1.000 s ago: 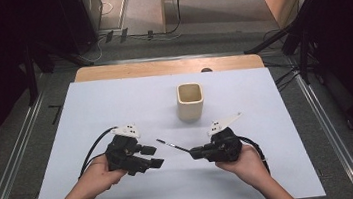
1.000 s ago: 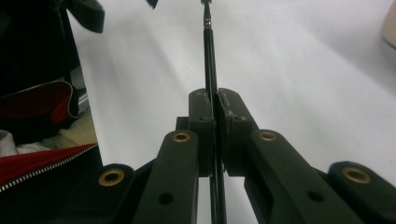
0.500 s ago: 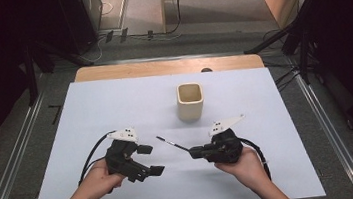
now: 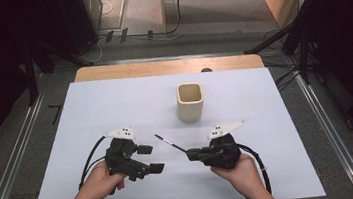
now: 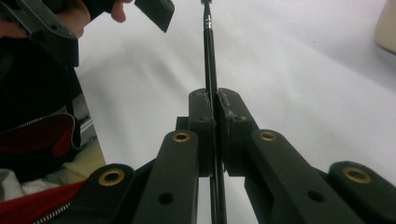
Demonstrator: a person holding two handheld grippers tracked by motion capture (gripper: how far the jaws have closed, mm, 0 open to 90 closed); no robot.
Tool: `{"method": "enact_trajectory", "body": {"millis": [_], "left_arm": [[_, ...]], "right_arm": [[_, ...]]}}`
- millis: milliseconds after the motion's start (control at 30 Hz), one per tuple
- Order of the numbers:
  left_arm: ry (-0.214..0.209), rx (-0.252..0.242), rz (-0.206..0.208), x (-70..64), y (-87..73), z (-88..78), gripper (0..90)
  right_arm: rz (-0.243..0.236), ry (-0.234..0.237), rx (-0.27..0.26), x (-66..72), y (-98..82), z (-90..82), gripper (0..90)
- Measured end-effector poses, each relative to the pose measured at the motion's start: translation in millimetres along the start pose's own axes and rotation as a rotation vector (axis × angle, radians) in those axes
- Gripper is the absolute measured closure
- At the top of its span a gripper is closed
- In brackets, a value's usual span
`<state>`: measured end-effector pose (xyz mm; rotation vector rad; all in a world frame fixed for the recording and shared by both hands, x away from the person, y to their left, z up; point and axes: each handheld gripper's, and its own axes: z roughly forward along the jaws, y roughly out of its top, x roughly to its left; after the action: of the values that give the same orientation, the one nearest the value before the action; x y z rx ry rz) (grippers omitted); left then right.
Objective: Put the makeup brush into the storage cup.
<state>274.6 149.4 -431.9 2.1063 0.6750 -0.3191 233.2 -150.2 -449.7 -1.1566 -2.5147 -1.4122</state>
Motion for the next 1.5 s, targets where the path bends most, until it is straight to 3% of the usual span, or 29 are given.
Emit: {"method": "enact_trajectory", "body": {"millis": [33,133,400,567,733,933,967,1267,1300,1500], "left_arm": [[-0.002,-0.004,-0.005,0.2,0.0,-0.3,12.0],[0.071,-0.006,-0.007,-2.2,0.8,1.0,12.0],[0.032,-0.017,-0.049,2.0,0.3,-0.1,12.0],[0.044,-0.033,-0.106,5.0,0.8,-0.8,12.1],[0.044,-0.047,-0.082,4.6,0.5,-2.0,12.1],[0.049,-0.072,-0.110,7.0,0.7,-5.4,12.2],[0.055,-0.073,-0.120,7.5,0.9,-5.8,12.2],[0.072,-0.079,-0.119,7.2,1.1,-4.6,12.2],[0.071,-0.082,-0.117,7.4,1.4,-4.5,12.2],[0.046,-0.108,-0.160,6.9,2.5,-3.8,12.2]], "right_arm": [[0.000,0.000,0.000,0.0,0.0,0.0,86.5],[0.014,-0.032,-0.025,2.9,-1.5,-2.2,86.4],[0.027,-0.073,-0.048,9.9,-3.9,-2.0,86.4],[0.053,-0.085,-0.072,18.2,-4.1,0.9,86.4],[0.082,-0.094,-0.107,23.8,-6.4,10.0,86.4],[0.095,-0.124,-0.140,30.1,-7.7,12.9,86.3],[0.089,-0.156,-0.153,34.1,-7.2,13.4,86.3],[0.097,-0.162,-0.230,42.6,-13.5,19.2,86.5],[0.119,-0.145,-0.245,42.1,-16.3,20.5,86.6],[0.160,-0.113,-0.290,41.7,-22.6,27.6,86.6]]}}
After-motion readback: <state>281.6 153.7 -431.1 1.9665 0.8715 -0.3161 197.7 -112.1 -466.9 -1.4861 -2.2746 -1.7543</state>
